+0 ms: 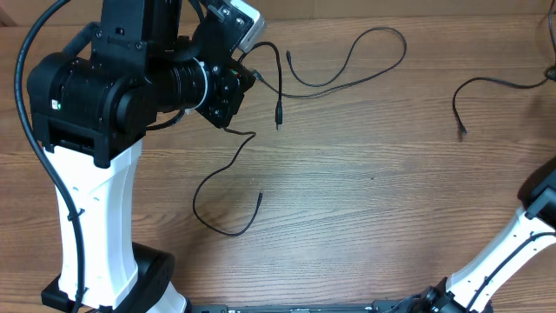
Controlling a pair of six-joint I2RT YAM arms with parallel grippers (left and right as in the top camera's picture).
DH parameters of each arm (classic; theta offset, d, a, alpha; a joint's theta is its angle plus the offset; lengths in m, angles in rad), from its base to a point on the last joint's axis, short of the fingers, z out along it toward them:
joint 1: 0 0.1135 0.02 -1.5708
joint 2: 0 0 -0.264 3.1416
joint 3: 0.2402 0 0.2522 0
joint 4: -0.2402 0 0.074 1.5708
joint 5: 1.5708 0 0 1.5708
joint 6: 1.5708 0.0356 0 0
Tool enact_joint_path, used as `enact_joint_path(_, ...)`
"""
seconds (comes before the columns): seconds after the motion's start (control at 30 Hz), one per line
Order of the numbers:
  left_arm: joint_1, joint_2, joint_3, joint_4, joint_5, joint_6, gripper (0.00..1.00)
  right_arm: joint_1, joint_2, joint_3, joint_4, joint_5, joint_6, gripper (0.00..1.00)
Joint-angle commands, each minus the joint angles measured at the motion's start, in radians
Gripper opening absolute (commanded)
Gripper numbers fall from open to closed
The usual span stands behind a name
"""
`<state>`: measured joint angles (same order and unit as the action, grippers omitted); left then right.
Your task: Untangle cables
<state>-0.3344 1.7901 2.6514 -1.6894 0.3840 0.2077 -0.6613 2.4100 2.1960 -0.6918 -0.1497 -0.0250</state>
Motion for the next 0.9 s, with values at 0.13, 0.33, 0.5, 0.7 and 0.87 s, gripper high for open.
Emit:
enact_joint_path(0.13,-0.007,-0.002,0.003,0.000,-0.060,-0.021,0.04,0.110,-0.163,0.023,-0.142,0.036,0.400,1.00)
enact_joint_path(0.33,-0.007,-0.002,0.003,0.000,-0.077,-0.006,0.04,0.173,-0.112,-0.062,-0.269,0.145,1.013,1.00)
enact_joint_path(0.5,-0.008,-0.002,0.003,0.000,-0.076,-0.006,0.04,0.233,-0.101,-0.143,-0.267,0.161,1.339,0.91)
enact_joint_path(0.7,-0.008,-0.002,0.003,0.000,-0.076,-0.010,0.04,0.310,-0.098,-0.188,-0.253,0.176,1.450,0.79)
enact_joint_path(0.87,-0.008,-0.002,0.003,0.000,-0.068,-0.056,0.04,0.391,-0.095,-0.189,-0.273,0.271,1.442,0.80)
